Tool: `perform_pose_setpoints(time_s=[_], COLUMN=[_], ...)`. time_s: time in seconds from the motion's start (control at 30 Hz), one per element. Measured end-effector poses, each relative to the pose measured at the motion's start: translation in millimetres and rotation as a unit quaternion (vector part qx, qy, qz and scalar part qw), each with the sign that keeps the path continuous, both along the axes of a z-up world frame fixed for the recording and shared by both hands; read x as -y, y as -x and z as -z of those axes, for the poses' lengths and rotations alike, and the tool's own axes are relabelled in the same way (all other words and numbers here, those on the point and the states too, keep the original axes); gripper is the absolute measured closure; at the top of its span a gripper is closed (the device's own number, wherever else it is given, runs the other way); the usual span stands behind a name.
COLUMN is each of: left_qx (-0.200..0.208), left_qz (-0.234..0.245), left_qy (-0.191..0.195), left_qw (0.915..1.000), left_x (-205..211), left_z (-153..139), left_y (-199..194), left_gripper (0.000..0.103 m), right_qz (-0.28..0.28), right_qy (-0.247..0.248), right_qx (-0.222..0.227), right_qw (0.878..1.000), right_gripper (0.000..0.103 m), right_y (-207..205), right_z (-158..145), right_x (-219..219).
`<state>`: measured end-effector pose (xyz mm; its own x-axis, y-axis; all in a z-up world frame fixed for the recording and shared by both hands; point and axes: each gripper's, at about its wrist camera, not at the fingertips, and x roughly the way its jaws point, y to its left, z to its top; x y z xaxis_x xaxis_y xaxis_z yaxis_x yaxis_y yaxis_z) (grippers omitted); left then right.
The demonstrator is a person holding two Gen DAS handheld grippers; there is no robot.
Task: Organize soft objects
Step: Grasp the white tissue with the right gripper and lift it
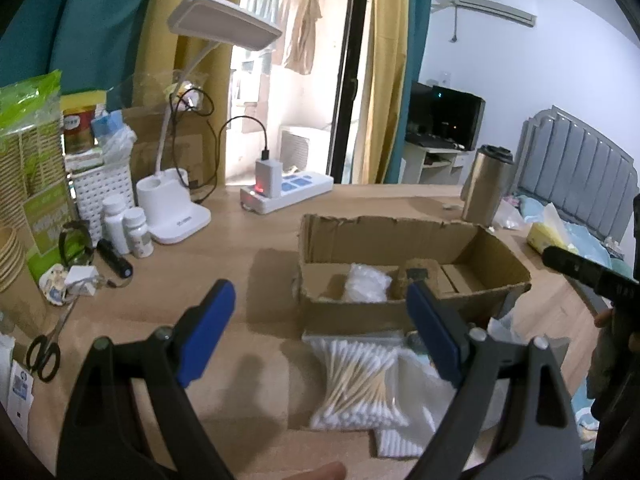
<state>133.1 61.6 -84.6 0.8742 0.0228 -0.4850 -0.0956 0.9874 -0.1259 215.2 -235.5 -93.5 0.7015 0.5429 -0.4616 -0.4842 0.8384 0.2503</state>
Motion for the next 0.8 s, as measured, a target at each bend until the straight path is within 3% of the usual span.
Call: perform_pose_setpoints(time_s=[0.13, 0.23, 0.8], left_qx=[-0.003, -0.010, -0.036], left_qz=[0.002, 0.005, 0.013], left_qy=[-0.006, -0.017, -0.003], left_qw=[1.0000, 0.9998, 0.9993], left_x=[2, 5, 5], left_z=[4, 8, 35], left_y=[5, 7, 12], left_gripper=[0.014, 0.014, 0.014], right_qz=[-0.005, -0.010, -0.060], right_qy=[0.005, 0.009, 0.055], right_qx=[-0.003, -0.002, -0.054], right_qw=[1.000, 1.000, 0.995], right_gripper=[0.042, 0.036, 0.035], right_y=[5, 11, 29], right_z=[4, 8, 46], right_x=[-3, -6, -30])
